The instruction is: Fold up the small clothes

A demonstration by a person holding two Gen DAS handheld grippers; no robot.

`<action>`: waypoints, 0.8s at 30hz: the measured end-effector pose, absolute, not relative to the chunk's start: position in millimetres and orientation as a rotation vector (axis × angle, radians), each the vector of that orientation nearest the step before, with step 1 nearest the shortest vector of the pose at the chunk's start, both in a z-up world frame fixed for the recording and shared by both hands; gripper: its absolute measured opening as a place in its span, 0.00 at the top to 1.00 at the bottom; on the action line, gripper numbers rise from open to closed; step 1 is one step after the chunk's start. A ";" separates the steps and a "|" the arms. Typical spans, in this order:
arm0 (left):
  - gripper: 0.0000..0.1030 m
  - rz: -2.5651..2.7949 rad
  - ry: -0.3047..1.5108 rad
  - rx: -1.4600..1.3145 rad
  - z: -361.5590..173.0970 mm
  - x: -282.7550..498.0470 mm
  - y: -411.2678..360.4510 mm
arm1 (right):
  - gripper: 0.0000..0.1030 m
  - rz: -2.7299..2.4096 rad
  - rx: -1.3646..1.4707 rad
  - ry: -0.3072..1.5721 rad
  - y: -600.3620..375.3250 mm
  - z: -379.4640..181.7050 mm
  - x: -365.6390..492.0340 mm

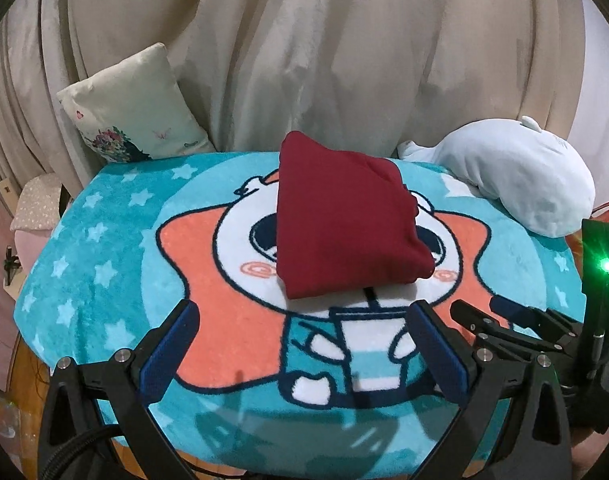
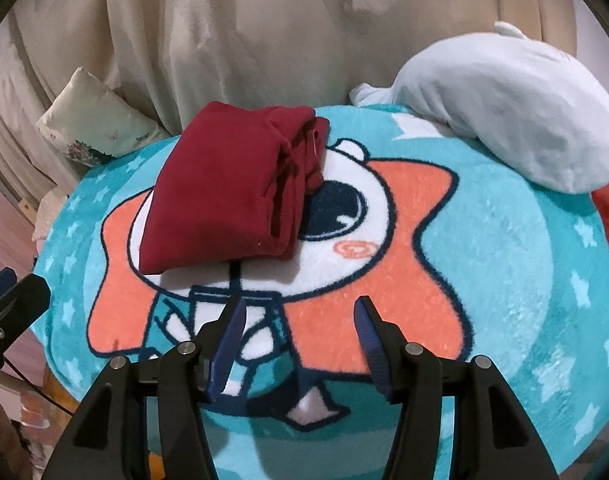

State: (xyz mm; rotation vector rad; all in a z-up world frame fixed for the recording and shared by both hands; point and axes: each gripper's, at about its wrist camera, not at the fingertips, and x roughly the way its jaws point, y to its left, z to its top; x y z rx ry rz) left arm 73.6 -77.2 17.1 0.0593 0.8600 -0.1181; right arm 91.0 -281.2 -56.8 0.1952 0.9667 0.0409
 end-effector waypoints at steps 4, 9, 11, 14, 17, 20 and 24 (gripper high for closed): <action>0.00 -0.112 0.879 0.060 12.5 75.3 -78.2 | 0.42 0.029 0.168 0.962 -279.5 -57.5 90.6; 0.00 -0.110 0.894 0.067 8.6 76.6 -79.2 | 0.41 0.015 0.169 0.976 -281.3 -62.0 91.8; 0.00 -0.102 0.904 0.073 6.1 77.6 -79.3 | 0.41 0.012 0.168 0.982 -281.4 -63.8 92.2; 0.00 -0.083 0.922 0.080 2.0 79.4 -78.7 | 0.40 0.014 0.165 0.994 -280.2 -67.1 92.8; 0.00 -0.076 0.938 0.078 -1.6 80.2 -77.3 | 0.39 0.016 0.158 1.004 -278.2 -70.2 92.4; 0.00 -0.076 0.943 0.075 -2.8 79.9 -76.2 | 0.39 0.018 0.153 1.008 -276.9 -71.9 91.9; 0.00 -0.084 0.950 0.071 -3.7 78.4 -75.0 | 0.39 0.016 0.146 1.013 -275.9 -73.5 91.9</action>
